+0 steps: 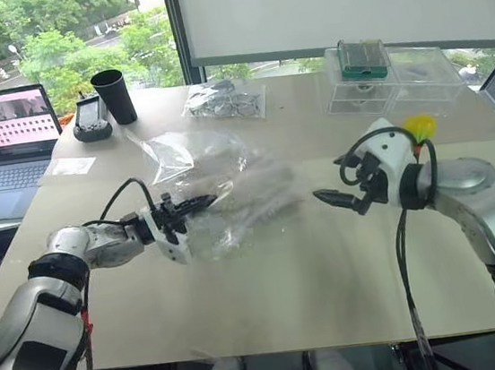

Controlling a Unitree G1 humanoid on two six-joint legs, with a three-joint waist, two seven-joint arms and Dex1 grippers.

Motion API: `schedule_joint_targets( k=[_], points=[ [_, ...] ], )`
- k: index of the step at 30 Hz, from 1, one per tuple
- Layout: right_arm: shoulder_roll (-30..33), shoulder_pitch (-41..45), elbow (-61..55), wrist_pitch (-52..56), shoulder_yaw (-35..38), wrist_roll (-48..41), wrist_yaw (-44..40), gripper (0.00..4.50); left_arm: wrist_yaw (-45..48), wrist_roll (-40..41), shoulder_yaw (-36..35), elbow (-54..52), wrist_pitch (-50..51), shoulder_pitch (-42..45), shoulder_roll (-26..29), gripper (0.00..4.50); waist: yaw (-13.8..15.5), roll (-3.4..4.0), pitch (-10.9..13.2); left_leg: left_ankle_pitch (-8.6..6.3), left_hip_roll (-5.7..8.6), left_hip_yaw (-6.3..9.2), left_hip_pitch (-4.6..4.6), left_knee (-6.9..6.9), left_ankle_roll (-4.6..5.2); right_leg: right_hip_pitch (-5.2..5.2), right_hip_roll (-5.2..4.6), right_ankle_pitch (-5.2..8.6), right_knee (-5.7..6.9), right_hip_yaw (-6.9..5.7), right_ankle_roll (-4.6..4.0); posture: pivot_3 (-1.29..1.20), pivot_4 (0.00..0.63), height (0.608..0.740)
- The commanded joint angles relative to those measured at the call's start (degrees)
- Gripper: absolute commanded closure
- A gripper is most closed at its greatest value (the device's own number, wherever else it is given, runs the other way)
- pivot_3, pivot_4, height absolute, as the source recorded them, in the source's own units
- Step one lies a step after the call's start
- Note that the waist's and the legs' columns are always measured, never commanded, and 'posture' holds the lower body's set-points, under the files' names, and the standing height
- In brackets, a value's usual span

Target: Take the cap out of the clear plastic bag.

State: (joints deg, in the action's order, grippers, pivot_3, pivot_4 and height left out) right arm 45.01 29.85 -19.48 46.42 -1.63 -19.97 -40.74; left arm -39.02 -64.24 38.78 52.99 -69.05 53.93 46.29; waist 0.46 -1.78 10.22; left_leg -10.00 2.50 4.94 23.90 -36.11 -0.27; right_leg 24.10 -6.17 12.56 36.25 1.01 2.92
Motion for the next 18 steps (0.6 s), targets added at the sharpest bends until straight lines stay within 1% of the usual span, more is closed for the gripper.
schedule_joint_targets(
  k=[1,3,5,8,10,12,13,14,15,16,18],
  points=[
    [1.1,0.3,-1.2,-1.3,1.9,0.5,-0.1,0.0,-11.9,-9.5,6.4,4.8,3.0,4.5,-2.0,4.47,0.1,0.0,0.0,0.0,0.0,-0.02,0.0,-0.01,0.0,-0.02,0.0,0.0,0.01,0.0,0.0,0.0,0.15,0.74],
    [1.2,0.1,-1.7,-1.0,2.1,0.5,0.0,0.0,-17.0,-14.2,10.9,8.7,6.5,6.5,-3.9,4.47,0.1,-0.01,0.0,0.0,0.01,-0.03,0.0,-0.04,0.0,-0.05,0.0,0.08,0.0,0.0,0.15,0.0,0.15,0.74],
    [1.3,0.1,-1.9,-0.8,2.4,0.5,0.0,0.0,-19.4,-16.9,14.3,12.6,9.1,8.3,-6.0,4.47,0.1,-0.02,0.0,0.0,0.02,-0.04,0.01,-0.05,0.01,-0.04,0.0,0.11,0.0,0.0,0.22,0.0,0.15,0.74],
    [1.6,0.0,-2.6,-0.1,2.7,0.4,0.2,0.0,-18.3,-18.1,17.5,19.0,12.9,10.3,-8.9,4.47,0.1,-0.02,0.0,0.0,0.03,-0.04,0.05,-0.09,0.01,-0.03,0.0,0.13,0.03,0.0,0.27,0.0,0.15,0.74],
    [1.9,0.0,-2.8,0.1,2.9,0.4,0.3,0.0,-17.3,-17.9,18.5,21.3,14.2,11.0,-9.8,4.47,0.1,-0.02,0.0,0.0,0.02,-0.04,0.05,-0.13,0.01,-0.03,0.0,0.22,0.08,0.0,0.42,0.0,0.15,0.74],
    [2.1,0.1,-3.0,0.3,3.1,0.4,0.3,0.0,-15.8,-17.0,18.8,22.7,14.6,11.3,-10.1,3.89,-0.1,-0.03,0.0,0.0,0.02,-0.04,0.03,-0.19,0.01,-0.05,0.0,0.24,0.16,0.0,0.45,0.0,0.15,0.74],
    [2.3,0.0,-3.1,0.3,3.1,0.5,0.2,0.0,-15.4,-16.3,18.7,23.0,14.2,11.4,-10.0,3.76,-0.3,-0.03,0.0,0.0,0.02,-0.05,0.03,-0.22,0.01,-0.03,0.0,0.24,0.22,0.01,0.45,0.0,0.15,0.74],
    [2.4,0.0,-3.2,0.4,3.2,0.5,0.2,0.0,-15.0,-15.7,18.5,23.2,13.9,11.4,-10.0,3.43,-0.4,-0.03,0.0,0.0,0.01,-0.05,0.03,-0.23,0.0,0.0,0.0,0.25,0.28,0.01,0.46,0.0,0.15,0.74],
    [2.4,-0.1,-3.2,0.4,3.2,0.5,0.3,0.0,-14.6,-15.1,18.4,23.3,13.6,11.4,-9.9,3.25,-0.5,-0.03,0.0,0.0,0.01,-0.06,0.03,-0.24,0.0,0.03,0.0,0.25,0.34,0.01,0.47,0.0,0.15,0.74],
    [2.5,-0.1,-3.3,0.4,3.3,0.4,0.3,0.0,-14.3,-14.6,18.3,23.3,13.4,11.4,-9.9,2.82,-0.6,-0.04,0.0,0.0,0.01,-0.07,0.03,-0.24,0.01,0.06,-0.01,0.26,0.39,0.01,0.47,0.0,0.15,0.74],
    [2.5,-0.1,-3.3,0.4,3.3,0.4,0.3,0.0,-14.7,-14.5,18.7,23.1,13.0,11.5,-9.6,2.15,-0.6,-0.04,0.0,0.0,0.01,-0.07,0.03,-0.24,0.0,0.07,-0.01,0.25,0.42,0.01,0.47,0.0,0.15,0.74]
  ],
)
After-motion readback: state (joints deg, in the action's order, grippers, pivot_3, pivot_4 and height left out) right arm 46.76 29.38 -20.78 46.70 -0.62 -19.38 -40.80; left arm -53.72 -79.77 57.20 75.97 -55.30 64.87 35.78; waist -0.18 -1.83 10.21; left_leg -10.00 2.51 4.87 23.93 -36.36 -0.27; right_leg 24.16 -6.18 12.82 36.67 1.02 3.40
